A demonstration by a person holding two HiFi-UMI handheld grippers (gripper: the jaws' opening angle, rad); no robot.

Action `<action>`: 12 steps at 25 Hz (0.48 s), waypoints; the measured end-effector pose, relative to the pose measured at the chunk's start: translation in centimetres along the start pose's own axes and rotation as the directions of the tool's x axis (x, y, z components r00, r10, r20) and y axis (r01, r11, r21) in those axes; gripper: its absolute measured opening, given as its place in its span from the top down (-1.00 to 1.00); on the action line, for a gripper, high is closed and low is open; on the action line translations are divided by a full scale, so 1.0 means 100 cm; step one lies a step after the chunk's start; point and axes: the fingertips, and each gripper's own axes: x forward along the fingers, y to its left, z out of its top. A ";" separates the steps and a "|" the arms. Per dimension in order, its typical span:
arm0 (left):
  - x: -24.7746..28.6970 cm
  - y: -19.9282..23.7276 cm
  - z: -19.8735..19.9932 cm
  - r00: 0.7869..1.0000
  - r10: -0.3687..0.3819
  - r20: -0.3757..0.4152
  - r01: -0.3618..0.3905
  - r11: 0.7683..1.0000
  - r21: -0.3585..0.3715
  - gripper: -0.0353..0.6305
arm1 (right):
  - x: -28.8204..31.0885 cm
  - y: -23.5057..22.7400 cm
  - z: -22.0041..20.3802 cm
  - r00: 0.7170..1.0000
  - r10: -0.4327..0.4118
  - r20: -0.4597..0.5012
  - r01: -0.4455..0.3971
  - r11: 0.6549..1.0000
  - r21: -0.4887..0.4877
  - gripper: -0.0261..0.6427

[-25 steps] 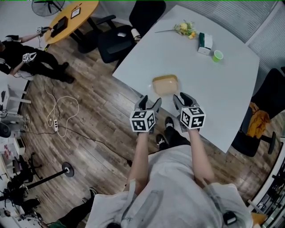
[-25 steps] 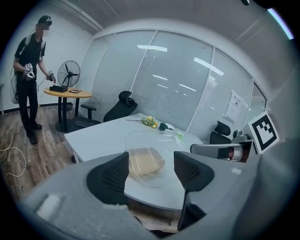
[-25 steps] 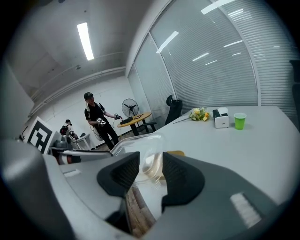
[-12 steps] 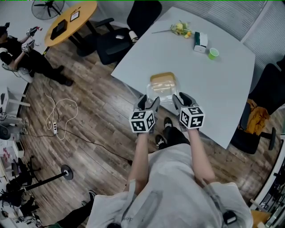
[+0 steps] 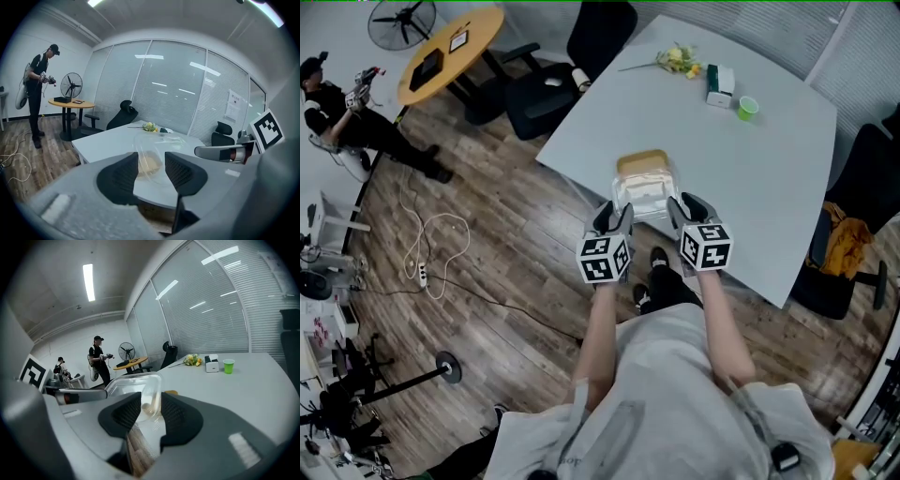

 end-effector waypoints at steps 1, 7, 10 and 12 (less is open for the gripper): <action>-0.001 -0.001 0.000 1.000 0.008 0.002 -0.008 1.000 0.003 0.38 | -0.001 0.000 -0.001 1.000 -0.008 -0.001 0.008 1.000 -0.004 0.53; -0.005 0.000 0.002 1.000 0.025 0.014 -0.025 1.000 0.004 0.40 | -0.007 0.002 -0.003 0.999 -0.035 -0.004 0.035 0.999 -0.027 0.60; -0.004 -0.003 0.003 1.000 0.018 0.018 -0.019 1.000 0.008 0.40 | -0.008 -0.001 -0.001 0.999 -0.042 0.000 0.042 0.998 -0.037 0.62; -0.004 -0.003 0.003 1.000 0.016 0.018 -0.017 1.000 0.007 0.40 | -0.009 -0.001 -0.001 0.999 -0.043 0.000 0.043 0.998 -0.045 0.63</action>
